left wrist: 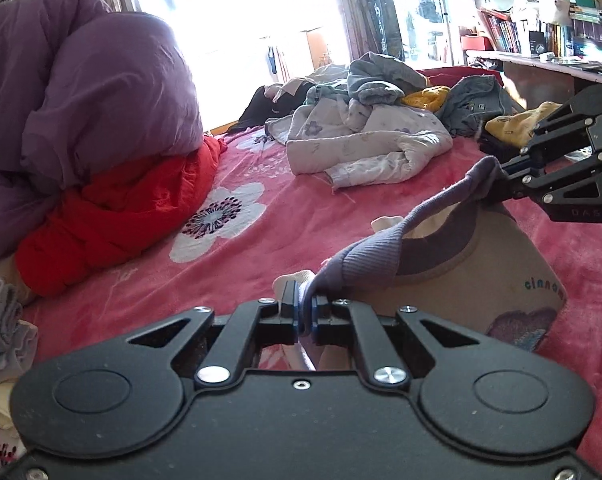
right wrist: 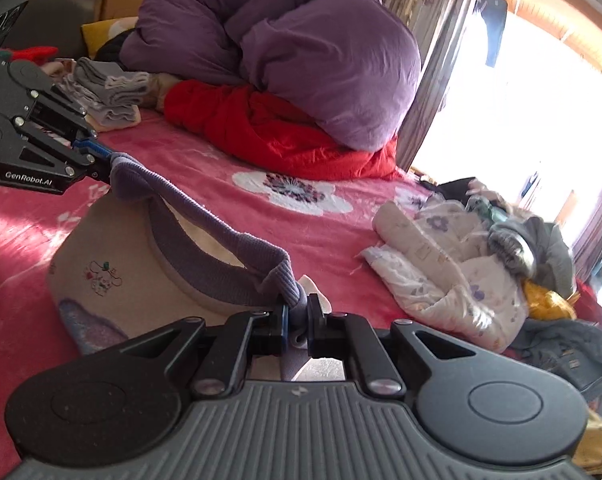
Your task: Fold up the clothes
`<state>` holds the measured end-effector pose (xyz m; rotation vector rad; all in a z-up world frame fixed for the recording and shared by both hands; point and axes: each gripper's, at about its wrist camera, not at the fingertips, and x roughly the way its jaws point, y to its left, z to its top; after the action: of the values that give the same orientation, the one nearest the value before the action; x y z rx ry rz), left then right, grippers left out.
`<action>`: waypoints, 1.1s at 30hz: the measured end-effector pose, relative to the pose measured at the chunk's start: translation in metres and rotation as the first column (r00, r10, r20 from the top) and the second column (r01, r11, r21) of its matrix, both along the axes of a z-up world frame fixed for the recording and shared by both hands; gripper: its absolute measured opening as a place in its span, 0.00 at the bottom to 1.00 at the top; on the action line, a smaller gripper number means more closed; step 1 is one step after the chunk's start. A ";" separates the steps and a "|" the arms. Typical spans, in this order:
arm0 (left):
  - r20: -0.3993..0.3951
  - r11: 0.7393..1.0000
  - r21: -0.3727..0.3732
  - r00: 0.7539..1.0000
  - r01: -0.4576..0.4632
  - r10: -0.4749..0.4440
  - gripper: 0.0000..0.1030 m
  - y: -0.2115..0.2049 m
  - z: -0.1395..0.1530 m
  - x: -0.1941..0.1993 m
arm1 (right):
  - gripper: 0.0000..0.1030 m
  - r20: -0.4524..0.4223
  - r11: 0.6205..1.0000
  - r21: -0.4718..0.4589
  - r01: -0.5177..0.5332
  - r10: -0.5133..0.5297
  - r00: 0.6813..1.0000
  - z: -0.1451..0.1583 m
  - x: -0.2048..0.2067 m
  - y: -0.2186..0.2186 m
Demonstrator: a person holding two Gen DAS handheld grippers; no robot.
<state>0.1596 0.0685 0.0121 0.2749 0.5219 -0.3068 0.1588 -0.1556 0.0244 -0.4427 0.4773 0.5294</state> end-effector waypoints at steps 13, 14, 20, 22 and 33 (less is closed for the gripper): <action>-0.230 0.954 -0.285 0.973 -0.094 0.027 0.04 0.033 -0.049 0.073 | 0.10 -0.229 0.987 0.152 0.053 -0.017 0.973 -0.042 0.092 -0.010; -0.240 0.944 -0.315 0.970 -0.101 0.024 0.05 0.037 -0.050 0.075 | 0.10 -0.256 0.983 0.170 0.063 -0.018 0.967 -0.045 0.098 -0.012; -0.293 0.833 -0.517 0.955 -0.196 0.042 0.33 0.061 -0.059 0.083 | 0.17 -0.369 0.884 0.420 0.208 -0.044 0.928 -0.051 0.123 -0.039; -0.316 0.801 -0.562 0.948 -0.209 0.026 0.34 0.064 -0.062 0.082 | 0.23 -0.408 0.810 0.518 0.276 -0.049 0.912 -0.053 0.129 -0.053; -0.355 0.749 -0.610 0.934 -0.259 0.034 0.23 0.063 -0.068 0.076 | 0.25 -0.398 0.737 0.593 0.324 -0.080 0.914 -0.072 0.074 -0.061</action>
<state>0.2358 0.1319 -0.0561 -0.5130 0.7246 -0.3610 0.2329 -0.2167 -0.0479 0.3926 0.6374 0.5225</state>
